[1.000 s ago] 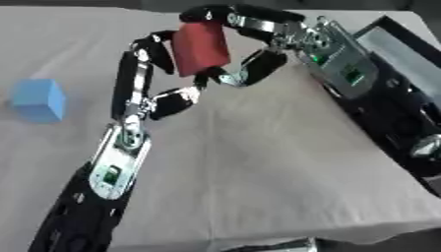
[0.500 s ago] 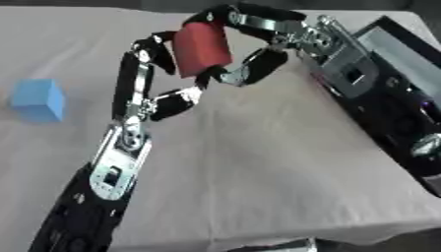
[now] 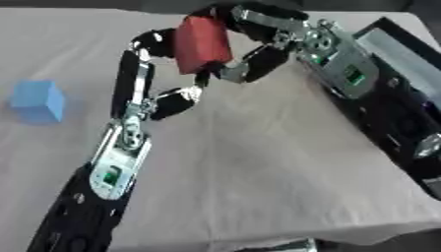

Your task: Pick up the objects with one hand, pass them to the other hand, and then place them into the box on the other side of the table.

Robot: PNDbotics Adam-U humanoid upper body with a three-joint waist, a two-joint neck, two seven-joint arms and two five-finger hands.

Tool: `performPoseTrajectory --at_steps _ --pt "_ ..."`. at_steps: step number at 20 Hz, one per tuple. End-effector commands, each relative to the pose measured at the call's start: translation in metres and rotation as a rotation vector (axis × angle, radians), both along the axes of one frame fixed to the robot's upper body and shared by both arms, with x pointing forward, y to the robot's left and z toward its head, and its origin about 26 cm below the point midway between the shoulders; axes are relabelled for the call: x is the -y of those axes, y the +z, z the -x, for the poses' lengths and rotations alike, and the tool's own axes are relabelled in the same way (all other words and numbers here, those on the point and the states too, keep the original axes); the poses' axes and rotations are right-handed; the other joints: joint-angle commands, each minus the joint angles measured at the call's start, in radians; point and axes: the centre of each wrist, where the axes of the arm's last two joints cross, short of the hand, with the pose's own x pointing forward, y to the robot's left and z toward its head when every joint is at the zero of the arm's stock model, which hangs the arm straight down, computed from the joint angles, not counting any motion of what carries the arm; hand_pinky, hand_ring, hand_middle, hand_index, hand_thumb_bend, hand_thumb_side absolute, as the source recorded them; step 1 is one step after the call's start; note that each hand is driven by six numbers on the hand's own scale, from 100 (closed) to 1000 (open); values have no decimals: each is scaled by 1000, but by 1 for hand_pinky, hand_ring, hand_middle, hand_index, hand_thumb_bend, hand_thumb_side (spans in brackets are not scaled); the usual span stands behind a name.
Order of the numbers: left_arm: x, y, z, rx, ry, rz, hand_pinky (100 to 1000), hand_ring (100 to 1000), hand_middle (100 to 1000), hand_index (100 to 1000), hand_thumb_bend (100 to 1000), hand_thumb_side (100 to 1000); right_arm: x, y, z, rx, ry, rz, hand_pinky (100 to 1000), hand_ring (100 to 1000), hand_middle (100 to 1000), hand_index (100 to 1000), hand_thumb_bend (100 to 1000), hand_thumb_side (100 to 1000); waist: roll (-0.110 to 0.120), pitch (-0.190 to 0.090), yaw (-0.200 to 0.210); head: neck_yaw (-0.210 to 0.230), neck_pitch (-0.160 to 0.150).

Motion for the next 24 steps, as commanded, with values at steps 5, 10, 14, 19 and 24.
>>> performPoseTrajectory --at_steps 5,10,14,19,24 --pt "5 2 0 -2 89 -49 807 722 734 880 711 704 8 17 3 30 -15 -23 1000 985 624 701 100 100 5 -19 -5 -2 -5" --pt "5 0 0 -38 128 -35 803 715 726 877 746 751 11 19 3 34 -23 -26 1000 984 622 700 100 100 6 -19 -7 -2 -4" --pt "4 -2 0 -56 146 -25 802 712 723 874 758 776 13 18 3 30 -34 -28 1000 983 619 698 100 100 6 -19 -10 -3 -1" --pt "-5 -10 -4 -90 176 -40 798 709 719 870 735 758 18 21 1 30 -57 -47 1000 980 618 698 100 100 10 -25 -17 -2 7" --pt "-23 -15 -10 -94 224 -48 791 700 710 861 686 691 38 25 1 17 -109 -93 1000 984 623 703 100 100 22 -44 -33 5 7"
